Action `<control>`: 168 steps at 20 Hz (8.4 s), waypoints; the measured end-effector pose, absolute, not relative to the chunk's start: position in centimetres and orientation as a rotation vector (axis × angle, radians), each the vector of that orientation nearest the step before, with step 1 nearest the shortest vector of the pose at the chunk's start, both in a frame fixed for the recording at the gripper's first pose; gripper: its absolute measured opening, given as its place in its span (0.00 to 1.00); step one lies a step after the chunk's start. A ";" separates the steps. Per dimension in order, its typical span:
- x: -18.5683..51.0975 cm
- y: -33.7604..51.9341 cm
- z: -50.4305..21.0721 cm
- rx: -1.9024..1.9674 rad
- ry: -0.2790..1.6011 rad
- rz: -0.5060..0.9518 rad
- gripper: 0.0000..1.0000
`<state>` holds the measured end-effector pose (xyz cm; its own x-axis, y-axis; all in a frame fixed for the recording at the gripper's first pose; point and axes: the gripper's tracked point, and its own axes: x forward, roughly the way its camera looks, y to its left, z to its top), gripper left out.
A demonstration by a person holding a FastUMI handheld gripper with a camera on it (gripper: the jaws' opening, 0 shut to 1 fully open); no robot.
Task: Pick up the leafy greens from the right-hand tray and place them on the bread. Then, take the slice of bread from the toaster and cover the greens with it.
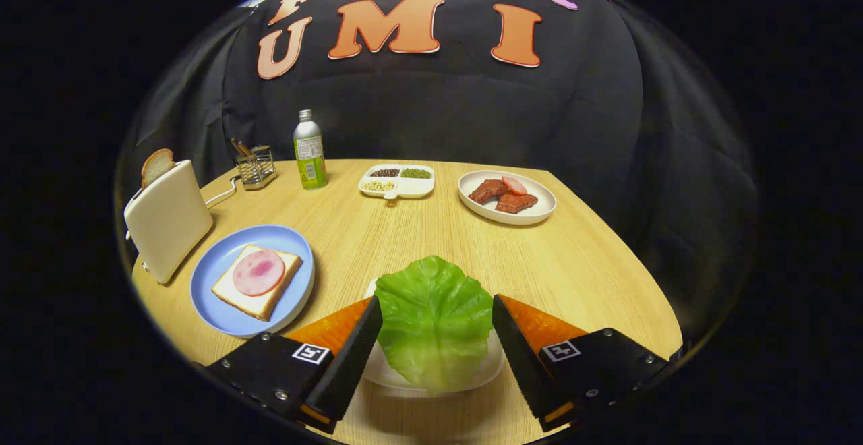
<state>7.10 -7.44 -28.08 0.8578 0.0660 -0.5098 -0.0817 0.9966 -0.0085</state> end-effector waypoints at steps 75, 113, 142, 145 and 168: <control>5.2 12.9 -22.5 0.024 0.582 0.386 0.03; 7.0 16.0 -15.8 -0.016 0.462 0.225 0.97; 6.0 38.4 -7.9 0.025 0.372 0.382 0.98; 5.9 38.7 -8.6 0.007 0.391 0.386 0.98; 4.9 37.9 -2.6 0.056 0.330 0.419 0.06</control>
<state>4.88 37.89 -2.60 0.8611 0.4085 -0.3026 -0.3906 0.9126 0.1207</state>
